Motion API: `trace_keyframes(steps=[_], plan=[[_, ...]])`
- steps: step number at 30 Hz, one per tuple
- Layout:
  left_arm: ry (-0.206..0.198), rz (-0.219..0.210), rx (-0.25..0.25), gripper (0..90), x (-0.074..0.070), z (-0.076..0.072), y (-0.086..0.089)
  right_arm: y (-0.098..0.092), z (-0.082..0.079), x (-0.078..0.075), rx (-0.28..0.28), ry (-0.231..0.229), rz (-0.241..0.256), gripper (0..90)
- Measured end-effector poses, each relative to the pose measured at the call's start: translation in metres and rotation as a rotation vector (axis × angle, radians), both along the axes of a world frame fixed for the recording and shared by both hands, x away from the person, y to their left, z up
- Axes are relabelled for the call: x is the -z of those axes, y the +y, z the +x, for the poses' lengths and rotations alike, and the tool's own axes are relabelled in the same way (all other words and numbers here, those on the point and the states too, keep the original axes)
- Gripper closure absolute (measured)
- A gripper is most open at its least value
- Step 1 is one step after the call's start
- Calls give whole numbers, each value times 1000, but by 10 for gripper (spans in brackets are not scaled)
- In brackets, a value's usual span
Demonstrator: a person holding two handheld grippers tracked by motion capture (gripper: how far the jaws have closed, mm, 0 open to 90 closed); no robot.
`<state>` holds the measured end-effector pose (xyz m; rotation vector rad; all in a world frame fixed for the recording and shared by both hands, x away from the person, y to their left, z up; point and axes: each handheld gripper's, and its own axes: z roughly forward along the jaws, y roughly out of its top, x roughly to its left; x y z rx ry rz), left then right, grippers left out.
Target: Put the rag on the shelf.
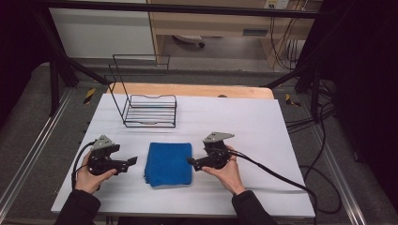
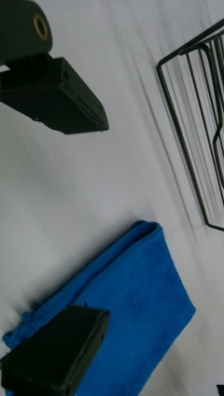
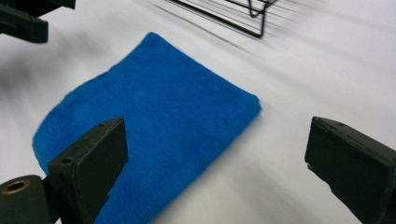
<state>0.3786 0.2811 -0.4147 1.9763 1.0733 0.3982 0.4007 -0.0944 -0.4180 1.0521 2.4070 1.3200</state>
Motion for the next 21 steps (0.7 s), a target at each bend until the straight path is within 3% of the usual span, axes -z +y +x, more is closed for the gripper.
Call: trace_keyframes(steps=[8, 12, 15, 21], plan=[[24, 8, -43, 162, -7, 22, -18, -23, -6, 10, 36, 28, 1, 59], [22, 22, -61, 199, -7, 33, -29, -25, -6, 12, 38, 35, -9, 54], [35, 8, -67, 270, -4, 41, -37, -26, -6, 14, 35, 39, -19, 52], [58, 53, -64, 376, 10, 57, -55, -25, -7, 15, 31, 41, -31, 56]])
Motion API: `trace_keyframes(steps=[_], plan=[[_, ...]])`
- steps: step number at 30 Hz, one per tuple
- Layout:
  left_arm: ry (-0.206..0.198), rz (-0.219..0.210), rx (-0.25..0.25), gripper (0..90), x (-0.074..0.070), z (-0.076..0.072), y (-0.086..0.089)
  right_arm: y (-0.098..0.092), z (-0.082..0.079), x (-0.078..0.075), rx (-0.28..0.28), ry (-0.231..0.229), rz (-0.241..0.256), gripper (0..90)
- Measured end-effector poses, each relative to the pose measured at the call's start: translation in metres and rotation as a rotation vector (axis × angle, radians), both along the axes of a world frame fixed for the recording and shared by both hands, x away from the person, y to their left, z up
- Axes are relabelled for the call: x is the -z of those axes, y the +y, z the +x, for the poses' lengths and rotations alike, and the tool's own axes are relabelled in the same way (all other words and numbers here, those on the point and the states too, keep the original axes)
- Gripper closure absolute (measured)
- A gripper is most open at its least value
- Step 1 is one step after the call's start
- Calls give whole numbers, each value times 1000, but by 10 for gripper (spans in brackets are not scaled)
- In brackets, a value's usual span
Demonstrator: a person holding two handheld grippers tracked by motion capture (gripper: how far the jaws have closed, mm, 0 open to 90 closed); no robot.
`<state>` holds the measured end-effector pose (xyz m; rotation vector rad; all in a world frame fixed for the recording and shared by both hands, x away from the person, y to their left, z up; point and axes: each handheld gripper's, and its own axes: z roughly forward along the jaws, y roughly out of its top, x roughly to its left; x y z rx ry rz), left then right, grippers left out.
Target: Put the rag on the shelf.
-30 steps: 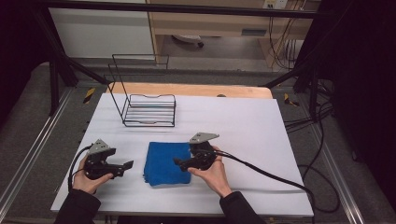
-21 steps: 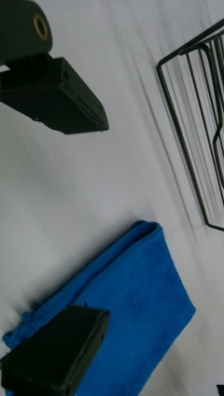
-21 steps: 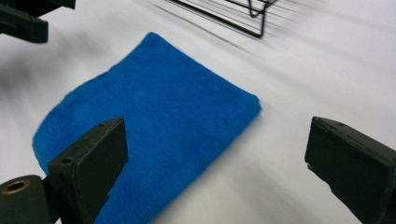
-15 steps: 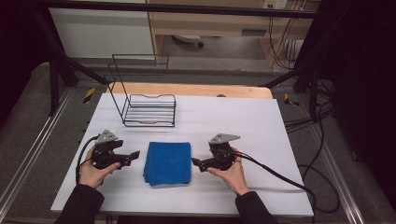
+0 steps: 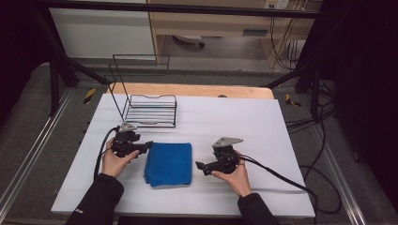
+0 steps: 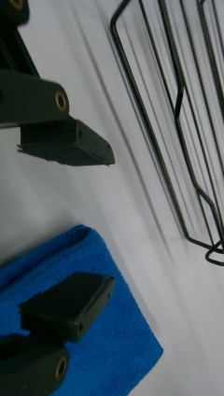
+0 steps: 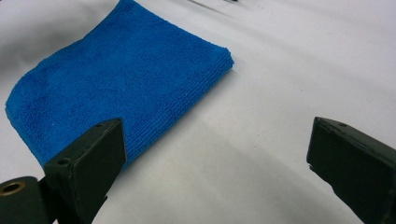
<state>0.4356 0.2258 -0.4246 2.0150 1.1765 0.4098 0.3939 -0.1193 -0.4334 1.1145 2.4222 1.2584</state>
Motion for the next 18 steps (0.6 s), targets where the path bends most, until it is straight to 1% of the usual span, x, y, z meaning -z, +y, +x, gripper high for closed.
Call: trace_keyframes(steps=[2, 3, 5, 8, 9, 12, 13, 16, 18], plan=[[20, -5, 12, 421, 7, 4, -5, 0, 0, 0, -2, -2, -6, 58], [25, 1, 18, 453, 8, 5, -6, 0, 0, 0, -3, 0, -7, 58], [37, 7, 24, 467, 13, 8, -8, 0, 1, 0, -5, -1, -4, 61], [54, 6, 30, 546, 18, 12, -10, -1, 1, 0, -9, 0, -3, 65], [58, 8, 34, 546, 18, 12, -10, -1, 1, 0, -9, 1, -2, 66], [63, 23, 48, 601, 21, 12, -13, 0, 1, 0, -12, 7, 0, 70], [63, 21, 51, 601, 21, 11, -15, 0, 1, 0, -12, 7, 0, 70], [71, 24, 66, 640, 22, 11, -17, 0, 2, 0, -17, 8, 6, 72], [71, 30, 65, 646, 22, 10, -17, 0, 2, 0, -20, 11, 9, 75]])
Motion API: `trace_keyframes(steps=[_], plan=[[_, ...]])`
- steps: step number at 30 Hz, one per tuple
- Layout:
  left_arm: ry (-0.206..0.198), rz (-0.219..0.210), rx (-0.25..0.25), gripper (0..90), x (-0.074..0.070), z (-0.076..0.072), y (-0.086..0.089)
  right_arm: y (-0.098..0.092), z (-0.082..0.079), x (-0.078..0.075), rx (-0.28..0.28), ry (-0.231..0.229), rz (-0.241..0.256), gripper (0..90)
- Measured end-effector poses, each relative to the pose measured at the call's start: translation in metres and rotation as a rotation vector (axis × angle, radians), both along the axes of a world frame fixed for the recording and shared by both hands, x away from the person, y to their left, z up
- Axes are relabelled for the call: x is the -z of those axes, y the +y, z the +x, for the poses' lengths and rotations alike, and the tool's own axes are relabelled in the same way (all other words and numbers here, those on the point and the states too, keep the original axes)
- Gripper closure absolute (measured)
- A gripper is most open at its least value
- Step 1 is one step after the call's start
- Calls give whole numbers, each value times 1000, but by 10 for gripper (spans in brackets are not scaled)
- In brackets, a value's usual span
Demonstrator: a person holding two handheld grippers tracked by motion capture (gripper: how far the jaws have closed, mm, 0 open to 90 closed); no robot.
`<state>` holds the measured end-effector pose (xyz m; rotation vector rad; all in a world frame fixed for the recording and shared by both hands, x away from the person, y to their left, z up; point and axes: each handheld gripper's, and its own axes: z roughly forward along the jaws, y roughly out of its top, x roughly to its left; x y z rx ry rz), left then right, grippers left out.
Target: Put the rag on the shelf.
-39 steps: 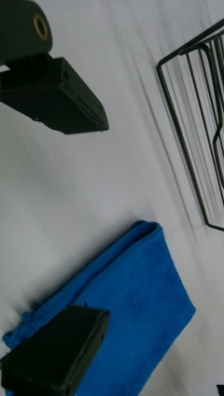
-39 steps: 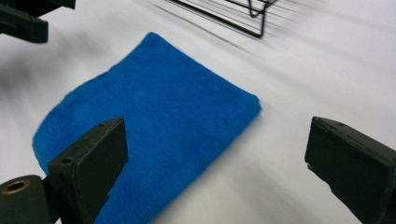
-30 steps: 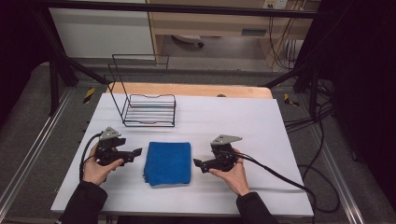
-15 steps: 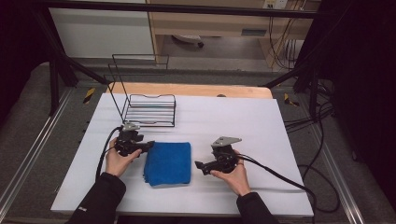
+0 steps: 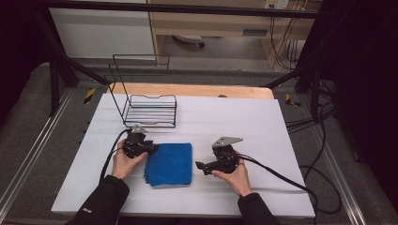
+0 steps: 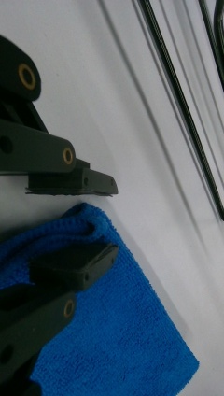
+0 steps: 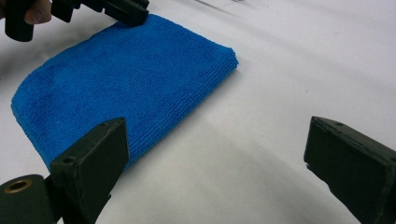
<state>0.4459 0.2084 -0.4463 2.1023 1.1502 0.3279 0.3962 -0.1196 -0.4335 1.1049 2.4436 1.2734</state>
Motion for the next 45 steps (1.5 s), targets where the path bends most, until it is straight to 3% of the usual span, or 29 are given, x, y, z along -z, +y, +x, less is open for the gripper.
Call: trace_keyframes(steps=[4, 7, 13, 17, 22, 29, 32, 39, 45], plan=[[7, -8, 4, 663, 0, 0, 0, 0, 1, 0, 0, 1, 8, 78], [16, -22, 15, 771, 0, -1, -2, 0, 2, -1, 5, 4, 23, 88], [16, -23, 15, 798, 1, -2, -3, 0, 6, -2, 20, 1, 59, 123], [17, -37, 6, 803, 2, -2, -2, 4, 13, -5, 35, -10, 49, 134], [2, -13, 16, 803, 2, -3, -4, 17, 23, -8, 57, -4, 55, 172], [-3, -15, 24, 803, 2, -4, -3, 42, 44, -1, 64, -3, 39, 287], [-3, -16, 25, 803, 2, -4, -3, 52, 53, 7, 73, 9, 10, 400], [-4, -19, 31, 802, 3, -3, -2, 55, 63, 17, 90, 40, -23, 547], [-7, -20, 35, 802, 3, -3, -2, 55, 63, 19, 70, 85, -17, 674]])
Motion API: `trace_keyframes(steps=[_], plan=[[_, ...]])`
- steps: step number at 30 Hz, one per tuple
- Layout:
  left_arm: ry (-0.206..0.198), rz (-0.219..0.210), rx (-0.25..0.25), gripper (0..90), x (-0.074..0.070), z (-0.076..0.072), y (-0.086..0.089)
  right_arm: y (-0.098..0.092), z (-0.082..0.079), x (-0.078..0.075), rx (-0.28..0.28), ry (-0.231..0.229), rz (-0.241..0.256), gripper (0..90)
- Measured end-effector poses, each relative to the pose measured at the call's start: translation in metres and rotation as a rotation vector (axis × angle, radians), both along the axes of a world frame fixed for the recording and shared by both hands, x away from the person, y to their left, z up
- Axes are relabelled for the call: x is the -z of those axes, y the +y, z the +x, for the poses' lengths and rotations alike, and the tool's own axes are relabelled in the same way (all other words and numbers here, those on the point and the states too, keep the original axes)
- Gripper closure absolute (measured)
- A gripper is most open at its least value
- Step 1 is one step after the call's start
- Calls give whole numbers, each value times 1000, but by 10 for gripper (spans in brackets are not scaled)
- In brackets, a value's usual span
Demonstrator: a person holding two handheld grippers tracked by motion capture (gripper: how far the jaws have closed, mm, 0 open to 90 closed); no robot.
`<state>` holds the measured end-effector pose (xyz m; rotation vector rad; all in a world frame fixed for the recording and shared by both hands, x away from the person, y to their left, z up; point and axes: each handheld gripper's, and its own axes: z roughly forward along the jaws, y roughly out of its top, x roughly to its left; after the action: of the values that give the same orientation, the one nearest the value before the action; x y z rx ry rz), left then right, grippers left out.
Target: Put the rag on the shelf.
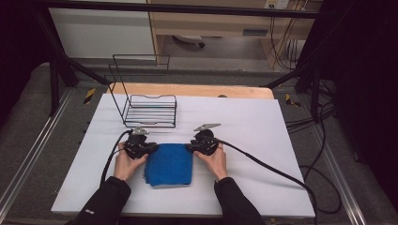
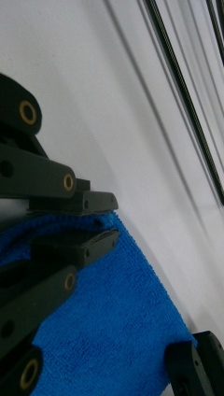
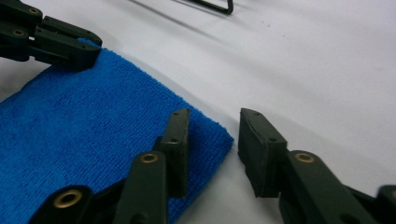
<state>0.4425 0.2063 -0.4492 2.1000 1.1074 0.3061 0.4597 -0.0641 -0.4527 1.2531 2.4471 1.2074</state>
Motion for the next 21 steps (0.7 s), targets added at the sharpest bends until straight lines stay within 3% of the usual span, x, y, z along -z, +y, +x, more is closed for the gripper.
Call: trace_keyframes(steps=[13, 21], plan=[[3, -13, -1, 806, 0, 1, 1, -1, 3, 0, -11, 87, 35, 849], [23, -48, 2, 838, 0, 2, 5, -2, 1, -4, -9, 83, 46, 865]])
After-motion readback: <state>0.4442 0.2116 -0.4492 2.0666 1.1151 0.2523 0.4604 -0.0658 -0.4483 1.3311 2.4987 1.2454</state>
